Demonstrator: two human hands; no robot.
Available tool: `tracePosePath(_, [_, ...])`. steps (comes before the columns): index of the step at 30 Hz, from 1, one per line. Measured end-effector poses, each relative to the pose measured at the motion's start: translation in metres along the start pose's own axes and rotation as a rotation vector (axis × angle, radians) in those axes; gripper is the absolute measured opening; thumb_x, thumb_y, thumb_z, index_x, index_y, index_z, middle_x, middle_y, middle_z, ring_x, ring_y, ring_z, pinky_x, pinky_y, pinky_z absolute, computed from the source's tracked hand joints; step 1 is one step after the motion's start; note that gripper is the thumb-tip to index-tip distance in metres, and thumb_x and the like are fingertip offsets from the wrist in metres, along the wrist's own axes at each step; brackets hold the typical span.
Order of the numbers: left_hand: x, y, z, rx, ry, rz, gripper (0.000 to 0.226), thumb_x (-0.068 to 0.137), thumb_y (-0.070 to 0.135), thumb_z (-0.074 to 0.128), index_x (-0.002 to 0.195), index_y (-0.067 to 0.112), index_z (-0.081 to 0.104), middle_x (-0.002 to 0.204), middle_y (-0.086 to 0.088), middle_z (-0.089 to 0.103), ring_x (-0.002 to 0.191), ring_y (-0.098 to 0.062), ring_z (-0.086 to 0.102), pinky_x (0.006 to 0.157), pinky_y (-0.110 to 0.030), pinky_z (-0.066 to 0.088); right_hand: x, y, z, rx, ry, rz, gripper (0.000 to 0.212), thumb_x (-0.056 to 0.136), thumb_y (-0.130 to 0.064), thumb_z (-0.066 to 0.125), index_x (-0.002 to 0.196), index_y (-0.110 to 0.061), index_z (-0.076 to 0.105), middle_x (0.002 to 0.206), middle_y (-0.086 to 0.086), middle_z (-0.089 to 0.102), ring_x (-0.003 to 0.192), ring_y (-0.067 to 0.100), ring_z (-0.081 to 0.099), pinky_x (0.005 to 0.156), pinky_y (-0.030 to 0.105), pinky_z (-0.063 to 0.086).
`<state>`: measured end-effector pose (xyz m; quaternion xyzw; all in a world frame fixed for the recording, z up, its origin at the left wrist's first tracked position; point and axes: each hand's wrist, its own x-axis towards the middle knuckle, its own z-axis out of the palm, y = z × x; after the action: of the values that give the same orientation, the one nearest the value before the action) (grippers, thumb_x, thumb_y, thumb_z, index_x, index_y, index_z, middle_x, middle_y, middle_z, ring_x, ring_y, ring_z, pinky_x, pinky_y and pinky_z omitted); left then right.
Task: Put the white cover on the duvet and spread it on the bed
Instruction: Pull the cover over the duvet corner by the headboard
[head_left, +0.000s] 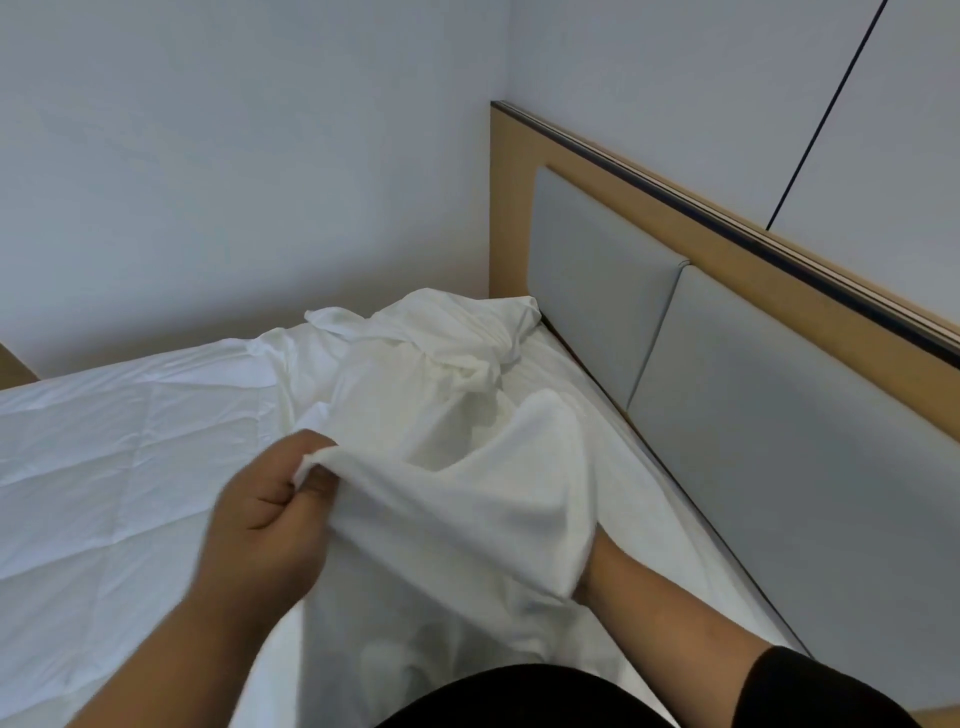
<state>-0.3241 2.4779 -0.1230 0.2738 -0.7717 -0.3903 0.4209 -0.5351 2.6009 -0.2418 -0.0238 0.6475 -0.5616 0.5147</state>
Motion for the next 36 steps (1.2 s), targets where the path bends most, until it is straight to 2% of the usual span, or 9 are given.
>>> tracePosePath(5, [0.019,0.016,-0.068,0.238,-0.258,0.043,0.031,0.092,0.05,0.05,0.083,0.029,0.071,0.078,0.006,0.07,0.071,-0.015,0.067,0.059,-0.03,0.05,0.022,-0.045,-0.029,-0.025,0.153,-0.172,0.029,0.105,-0.024,0.051,0.104,-0.005,0.072,0.098,0.015,0.076,0.093,0.034,0.073,0.089,0.048,0.059])
tracePosePath(8, [0.013,-0.009,-0.057,0.035,-0.592,-0.571,0.064,0.073,0.078,0.061,0.081,0.017,0.081,0.086,-0.002,0.077,0.08,-0.017,0.072,0.069,-0.019,0.053,0.018,-0.056,-0.034,-0.023,0.16,-0.204,0.027,0.104,-0.024,0.052,0.097,-0.008,0.073,0.091,0.01,0.077,0.087,0.03,0.073,0.082,0.041,0.06])
tracePosePath(9, [-0.002,-0.022,-0.045,-0.01,-0.709,-0.709,0.061,0.066,0.073,0.072,0.081,0.015,0.081,0.088,0.002,0.076,0.08,-0.011,0.071,0.07,-0.017,0.052,0.013,-0.06,-0.034,-0.019,0.163,-0.21,0.026,0.103,-0.023,0.053,0.094,-0.009,0.073,0.088,0.008,0.077,0.083,0.026,0.073,0.077,0.037,0.059])
tracePosePath(12, [-0.028,-0.064,-0.012,0.243,-0.997,-0.63,0.024,0.089,0.053,0.063,0.083,0.032,0.072,0.078,0.032,0.062,0.082,0.012,0.06,0.075,-0.009,0.044,0.002,-0.059,-0.025,-0.067,0.094,-0.243,0.023,0.098,-0.015,0.055,0.082,-0.008,0.069,0.074,0.002,0.072,0.063,0.015,0.067,0.059,0.027,0.054])
tracePosePath(17, [-0.009,-0.077,0.046,0.25,-0.549,-0.608,0.02,0.088,0.055,0.063,0.099,0.038,0.065,0.094,0.015,0.069,0.086,-0.004,0.065,0.079,-0.029,0.055,-0.016,-0.052,0.0,-0.108,-0.052,-0.274,0.023,0.099,-0.015,0.057,0.083,-0.016,0.073,0.077,-0.004,0.075,0.064,0.007,0.069,0.057,0.022,0.053])
tracePosePath(22, [-0.008,-0.073,0.086,0.079,-0.463,-0.564,0.017,0.095,0.038,0.063,0.093,0.025,0.073,0.091,0.002,0.074,0.087,-0.009,0.068,0.087,-0.034,0.055,-0.02,-0.023,0.03,-0.206,-0.197,-0.249,0.021,0.102,-0.024,0.054,0.095,-0.028,0.073,0.092,-0.011,0.077,0.086,0.004,0.071,0.078,0.02,0.053])
tracePosePath(25, [-0.009,-0.085,0.083,-0.069,-0.303,-0.699,0.027,0.095,0.046,0.063,0.082,0.025,0.075,0.085,0.005,0.076,0.084,-0.015,0.071,0.08,-0.037,0.056,-0.016,-0.024,0.023,-0.315,0.001,-0.414,0.022,0.105,-0.026,0.05,0.102,-0.027,0.071,0.102,-0.012,0.073,0.1,0.008,0.066,0.092,0.026,0.052])
tracePosePath(30, [-0.004,-0.095,0.084,0.055,-0.187,-0.647,0.046,0.096,0.045,0.059,0.083,0.001,0.06,0.07,-0.01,0.063,0.066,-0.02,0.057,0.064,-0.034,0.044,-0.025,-0.053,0.001,-0.296,0.215,-0.727,0.031,0.105,-0.025,0.047,0.083,-0.003,0.05,0.073,0.005,0.051,0.07,0.012,0.045,0.067,0.031,0.04])
tracePosePath(36, [0.007,-0.094,0.079,0.082,-0.085,-0.595,0.042,0.096,0.032,0.054,0.071,0.001,0.044,0.062,0.0,0.046,0.061,-0.015,0.044,0.06,-0.034,0.038,-0.082,-0.048,-0.008,-0.83,-0.164,-1.03,0.047,0.099,-0.053,0.047,0.067,-0.021,0.035,0.06,-0.012,0.037,0.055,-0.005,0.038,0.056,0.009,0.028])
